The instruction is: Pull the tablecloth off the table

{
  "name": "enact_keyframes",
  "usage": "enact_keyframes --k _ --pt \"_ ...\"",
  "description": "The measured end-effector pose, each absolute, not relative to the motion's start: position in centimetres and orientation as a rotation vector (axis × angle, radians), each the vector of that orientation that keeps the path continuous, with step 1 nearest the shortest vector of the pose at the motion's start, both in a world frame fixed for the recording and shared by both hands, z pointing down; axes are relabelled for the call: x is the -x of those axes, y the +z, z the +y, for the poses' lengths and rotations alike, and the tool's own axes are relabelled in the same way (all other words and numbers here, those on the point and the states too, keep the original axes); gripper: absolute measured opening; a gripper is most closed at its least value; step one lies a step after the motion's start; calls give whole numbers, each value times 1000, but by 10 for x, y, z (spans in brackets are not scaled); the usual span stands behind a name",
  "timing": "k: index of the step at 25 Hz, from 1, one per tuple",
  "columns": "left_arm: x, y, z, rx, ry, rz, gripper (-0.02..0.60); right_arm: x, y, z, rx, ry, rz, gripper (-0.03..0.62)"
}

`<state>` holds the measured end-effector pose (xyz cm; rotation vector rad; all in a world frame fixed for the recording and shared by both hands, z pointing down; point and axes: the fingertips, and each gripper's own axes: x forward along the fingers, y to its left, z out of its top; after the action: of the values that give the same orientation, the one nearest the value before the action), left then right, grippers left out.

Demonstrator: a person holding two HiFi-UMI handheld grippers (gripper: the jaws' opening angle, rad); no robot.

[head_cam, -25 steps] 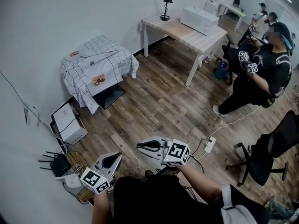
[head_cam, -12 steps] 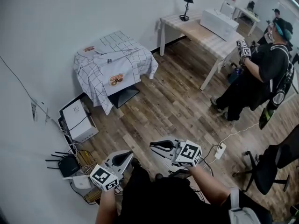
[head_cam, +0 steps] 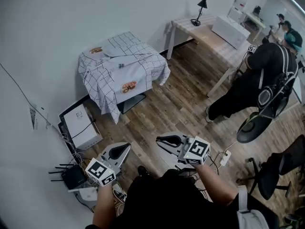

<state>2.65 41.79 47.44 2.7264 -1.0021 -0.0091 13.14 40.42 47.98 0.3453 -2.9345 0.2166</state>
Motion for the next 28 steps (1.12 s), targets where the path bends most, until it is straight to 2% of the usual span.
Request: enact_keyframes --k 12,22,28 --pt "-5 493 343 -2715 22 -960 11 -99 488 314 -381 216 -2958 25" --pt "4 485 219 -2688 98 -1046 11 -92 483 185 -299 246 -3030 28" --pt "14 474 138 -2654 135 -1149 11 -93 469 106 -237 232 -3062 61"
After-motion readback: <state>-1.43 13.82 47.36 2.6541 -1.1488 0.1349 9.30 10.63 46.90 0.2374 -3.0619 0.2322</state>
